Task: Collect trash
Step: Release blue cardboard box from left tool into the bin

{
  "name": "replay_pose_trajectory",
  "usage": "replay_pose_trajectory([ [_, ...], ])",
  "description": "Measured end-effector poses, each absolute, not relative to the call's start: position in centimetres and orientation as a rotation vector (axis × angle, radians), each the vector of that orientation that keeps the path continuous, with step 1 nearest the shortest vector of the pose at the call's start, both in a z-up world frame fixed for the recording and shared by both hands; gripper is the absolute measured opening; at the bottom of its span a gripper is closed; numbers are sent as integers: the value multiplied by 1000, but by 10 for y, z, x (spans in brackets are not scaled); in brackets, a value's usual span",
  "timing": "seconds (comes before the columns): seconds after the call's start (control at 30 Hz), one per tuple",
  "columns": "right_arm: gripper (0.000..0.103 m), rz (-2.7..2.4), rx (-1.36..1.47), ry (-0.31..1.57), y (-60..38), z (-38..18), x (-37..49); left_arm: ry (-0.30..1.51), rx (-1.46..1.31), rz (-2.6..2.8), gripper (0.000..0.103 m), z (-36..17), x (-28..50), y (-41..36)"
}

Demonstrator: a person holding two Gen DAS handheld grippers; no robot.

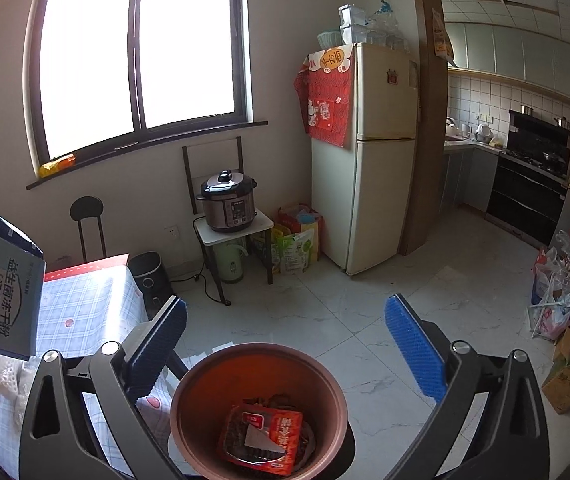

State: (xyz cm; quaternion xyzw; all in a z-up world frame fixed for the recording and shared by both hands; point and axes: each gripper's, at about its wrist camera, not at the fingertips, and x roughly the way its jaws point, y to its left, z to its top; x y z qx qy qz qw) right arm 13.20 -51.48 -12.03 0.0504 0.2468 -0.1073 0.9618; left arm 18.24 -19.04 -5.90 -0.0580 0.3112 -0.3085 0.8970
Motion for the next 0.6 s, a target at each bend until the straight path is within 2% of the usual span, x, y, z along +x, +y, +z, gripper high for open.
replay_pose_trajectory([
  [0.6, 98, -400, 205, 568, -583, -144, 60, 773, 15, -924, 19, -94, 234, -355],
])
